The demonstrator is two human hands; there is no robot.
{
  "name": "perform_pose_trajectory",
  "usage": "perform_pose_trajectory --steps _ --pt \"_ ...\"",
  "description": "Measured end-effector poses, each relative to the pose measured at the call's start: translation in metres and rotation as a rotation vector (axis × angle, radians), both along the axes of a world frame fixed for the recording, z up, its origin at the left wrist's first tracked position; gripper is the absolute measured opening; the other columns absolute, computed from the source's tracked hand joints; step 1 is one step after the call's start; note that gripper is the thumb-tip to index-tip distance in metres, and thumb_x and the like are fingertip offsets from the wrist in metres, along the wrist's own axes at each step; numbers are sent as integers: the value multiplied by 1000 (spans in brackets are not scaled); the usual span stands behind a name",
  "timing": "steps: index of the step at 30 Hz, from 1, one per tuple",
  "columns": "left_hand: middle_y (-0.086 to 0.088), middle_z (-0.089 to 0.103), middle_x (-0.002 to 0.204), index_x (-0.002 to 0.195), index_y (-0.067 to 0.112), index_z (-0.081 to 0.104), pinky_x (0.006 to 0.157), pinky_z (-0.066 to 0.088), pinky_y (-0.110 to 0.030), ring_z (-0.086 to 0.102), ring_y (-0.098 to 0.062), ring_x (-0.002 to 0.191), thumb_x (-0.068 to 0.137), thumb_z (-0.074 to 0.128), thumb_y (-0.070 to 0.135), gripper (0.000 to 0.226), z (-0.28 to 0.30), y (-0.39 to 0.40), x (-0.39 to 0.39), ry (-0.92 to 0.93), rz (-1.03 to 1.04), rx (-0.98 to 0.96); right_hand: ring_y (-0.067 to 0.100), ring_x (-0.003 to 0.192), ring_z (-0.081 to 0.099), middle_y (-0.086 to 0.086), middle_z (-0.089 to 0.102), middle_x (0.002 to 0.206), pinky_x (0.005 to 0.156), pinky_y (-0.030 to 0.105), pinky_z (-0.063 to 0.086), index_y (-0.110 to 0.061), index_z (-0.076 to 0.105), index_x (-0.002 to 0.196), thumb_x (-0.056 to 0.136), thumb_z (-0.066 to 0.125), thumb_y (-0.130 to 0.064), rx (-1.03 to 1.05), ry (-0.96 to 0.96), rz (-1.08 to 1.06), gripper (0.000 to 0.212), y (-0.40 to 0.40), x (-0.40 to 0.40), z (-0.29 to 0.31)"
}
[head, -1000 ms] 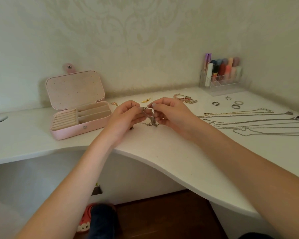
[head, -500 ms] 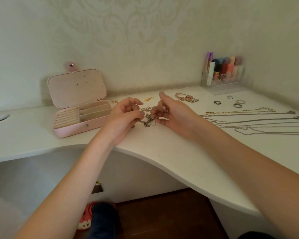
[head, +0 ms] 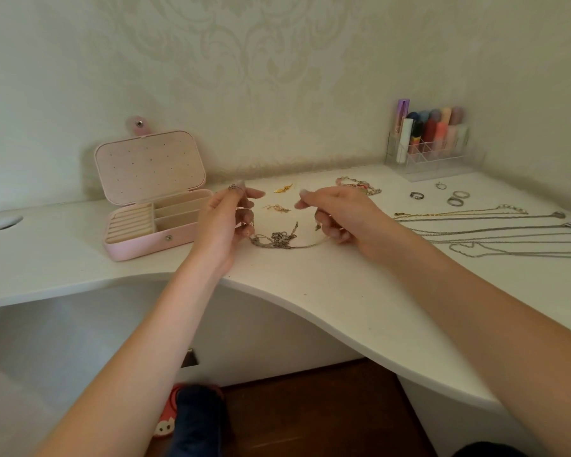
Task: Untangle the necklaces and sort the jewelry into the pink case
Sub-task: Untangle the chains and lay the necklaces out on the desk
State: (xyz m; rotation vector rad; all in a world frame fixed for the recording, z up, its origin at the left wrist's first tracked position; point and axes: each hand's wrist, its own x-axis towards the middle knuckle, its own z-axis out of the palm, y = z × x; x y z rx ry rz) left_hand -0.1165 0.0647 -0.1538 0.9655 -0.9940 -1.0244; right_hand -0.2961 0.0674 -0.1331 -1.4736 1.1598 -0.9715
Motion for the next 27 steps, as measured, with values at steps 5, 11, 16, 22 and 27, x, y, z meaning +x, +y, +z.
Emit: perform_pose_trajectory --steps 5,11,16,22,27 --pt "4 47 54 69 13 65 39 24 -20 37 -8 44 97 48 22 33 -1 3 -5 -206 -3 -15 12 96 59 -9 65 85 98 37 37 -28 76 70 86 58 -50 -409 413 -54 33 7 13 -6" --pt "12 45 40 59 14 57 43 28 -17 37 -1 39 89 53 6 31 -2 6 -9 -542 28 -170 11 93 55 -12 61 101 82 32 42 -30 62 79 79 67 -49 -551 310 -161 19 9 29 -8" --pt "12 43 40 56 23 61 45 26 -15 35 -1 44 84 62 8 32 -4 5 -11 -627 83 -218 15 71 65 -1 70 82 71 30 52 -19 65 93 79 73 -34 -433 132 -147 22 3 28 -11" --pt "8 45 46 60 19 68 47 24 -21 33 -6 47 79 71 25 21 -6 5 -10 -694 87 -249 -5 56 53 -5 68 75 57 11 37 -13 70 75 83 70 -22 -450 103 -155 12 3 24 -9" --pt "3 41 47 61 18 67 45 24 -19 31 -7 45 81 71 28 23 -6 3 -11 -672 101 -212 10 64 63 -1 64 69 68 21 52 -12 62 85 91 59 -19 -86 -304 -179 10 -1 16 2"
